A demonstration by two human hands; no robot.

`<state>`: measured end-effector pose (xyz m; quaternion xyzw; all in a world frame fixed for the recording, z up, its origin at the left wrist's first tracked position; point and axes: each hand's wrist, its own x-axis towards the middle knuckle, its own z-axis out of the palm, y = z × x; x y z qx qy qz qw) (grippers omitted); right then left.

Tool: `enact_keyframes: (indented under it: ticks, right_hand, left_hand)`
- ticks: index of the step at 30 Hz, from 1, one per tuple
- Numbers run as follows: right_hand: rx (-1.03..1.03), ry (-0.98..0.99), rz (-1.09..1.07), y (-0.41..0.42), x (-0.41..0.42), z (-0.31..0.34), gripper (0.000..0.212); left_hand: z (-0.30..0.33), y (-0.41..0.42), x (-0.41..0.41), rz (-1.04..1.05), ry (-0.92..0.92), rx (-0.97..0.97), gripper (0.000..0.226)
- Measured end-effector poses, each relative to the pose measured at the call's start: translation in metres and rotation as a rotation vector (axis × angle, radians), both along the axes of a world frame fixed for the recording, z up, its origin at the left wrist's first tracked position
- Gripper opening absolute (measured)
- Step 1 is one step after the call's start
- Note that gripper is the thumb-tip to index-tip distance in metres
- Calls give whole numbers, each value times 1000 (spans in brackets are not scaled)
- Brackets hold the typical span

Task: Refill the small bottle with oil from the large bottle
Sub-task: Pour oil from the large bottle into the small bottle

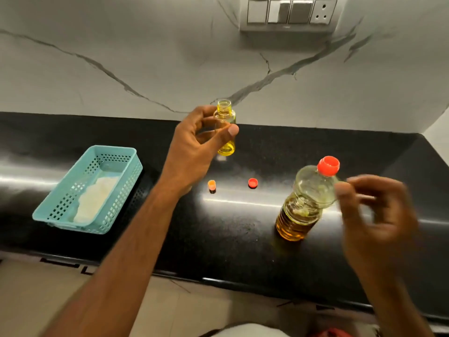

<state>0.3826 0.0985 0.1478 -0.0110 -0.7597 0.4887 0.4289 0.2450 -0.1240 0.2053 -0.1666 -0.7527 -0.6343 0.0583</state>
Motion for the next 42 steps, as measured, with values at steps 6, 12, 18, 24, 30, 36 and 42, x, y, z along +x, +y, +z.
enact_keyframes:
  ticks: [6,12,18,24,30,36,42]
  right_hand:
    - [-138,-503,118,44,-10,-63,104]
    - [-181,-550,261,29,-39,-91,94]
    - [-190,-460,164,21,-56,-99,87]
    - [-1,-310,180,16,-69,-57,66]
    - [331,-243,241,21,-84,47,72]
    - [628,-265,174,28,-90,109,78]
    - [779,-267,152,30,-91,123,80]
  left_hand:
    - [20,7,-3,-41,0,-38,39]
    - [17,12,7,-69,-21,-70,47]
    - [15,12,16,-60,-63,-81,52]
    - [16,12,24,-85,-65,-102,49]
    - [37,10,29,-84,2,-100,50]
    - [55,10,37,-104,54,-117,48]
    - [62,11,40,-123,63,-96,43]
